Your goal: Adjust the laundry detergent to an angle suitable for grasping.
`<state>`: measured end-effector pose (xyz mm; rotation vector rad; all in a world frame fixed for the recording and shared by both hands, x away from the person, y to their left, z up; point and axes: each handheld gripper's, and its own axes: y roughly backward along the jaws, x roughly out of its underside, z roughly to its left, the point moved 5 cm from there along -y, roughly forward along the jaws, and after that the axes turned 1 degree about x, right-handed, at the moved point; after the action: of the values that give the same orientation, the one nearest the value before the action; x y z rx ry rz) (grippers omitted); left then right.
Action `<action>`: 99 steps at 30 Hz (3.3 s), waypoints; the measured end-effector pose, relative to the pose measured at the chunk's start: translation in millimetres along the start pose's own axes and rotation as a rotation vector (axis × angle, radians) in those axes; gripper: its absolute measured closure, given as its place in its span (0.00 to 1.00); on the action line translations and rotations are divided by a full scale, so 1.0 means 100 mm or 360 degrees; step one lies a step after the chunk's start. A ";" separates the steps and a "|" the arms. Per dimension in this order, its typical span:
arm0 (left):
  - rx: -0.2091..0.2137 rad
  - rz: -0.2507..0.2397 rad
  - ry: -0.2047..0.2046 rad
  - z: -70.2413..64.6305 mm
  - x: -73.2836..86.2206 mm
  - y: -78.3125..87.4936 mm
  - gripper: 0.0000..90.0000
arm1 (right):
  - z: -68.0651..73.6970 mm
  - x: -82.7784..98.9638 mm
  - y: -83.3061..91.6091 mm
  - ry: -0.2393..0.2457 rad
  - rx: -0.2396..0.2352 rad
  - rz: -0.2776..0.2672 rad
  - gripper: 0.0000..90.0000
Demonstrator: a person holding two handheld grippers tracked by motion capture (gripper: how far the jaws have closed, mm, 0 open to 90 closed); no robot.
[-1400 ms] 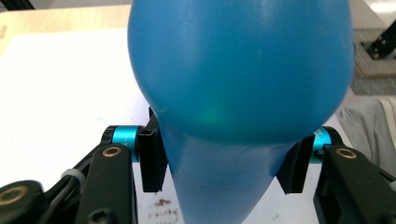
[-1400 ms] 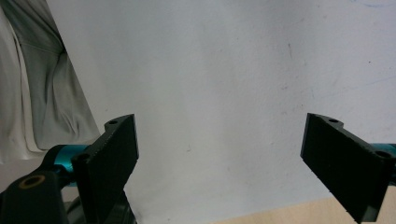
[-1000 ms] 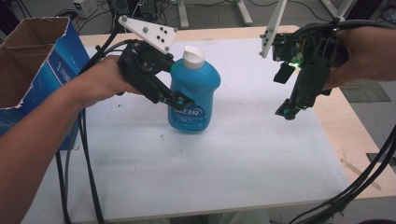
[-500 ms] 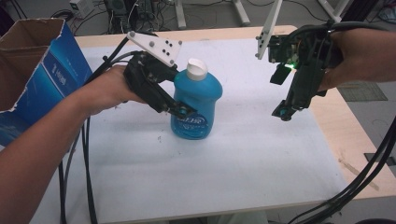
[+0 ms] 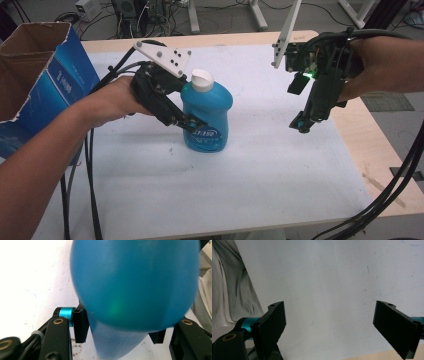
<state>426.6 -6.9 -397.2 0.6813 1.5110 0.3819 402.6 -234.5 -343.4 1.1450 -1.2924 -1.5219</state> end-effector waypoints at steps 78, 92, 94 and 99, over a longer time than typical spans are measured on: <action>-0.0509 0.0546 0.0498 -0.59 -0.04 1.11 0.02 | 0.00 -0.04 0.06 0.0012 0.0029 -0.0091 0.12; -0.0424 0.0783 0.0528 -0.86 0.01 1.25 0.02 | -0.09 -0.07 0.11 0.0006 0.0029 -0.0128 0.12; -0.0412 0.0786 0.0535 -0.89 0.02 1.26 0.02 | -0.11 -0.07 0.12 0.0000 0.0029 -0.0129 0.12; -0.0384 0.0835 0.0527 -0.98 0.08 1.25 0.02 | -0.21 -0.08 0.17 -0.0007 0.0036 -0.0140 0.12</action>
<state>353.6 109.8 -318.8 0.8464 1.5447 1.1027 425.4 -234.3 -326.7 1.2276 -1.2797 -1.5775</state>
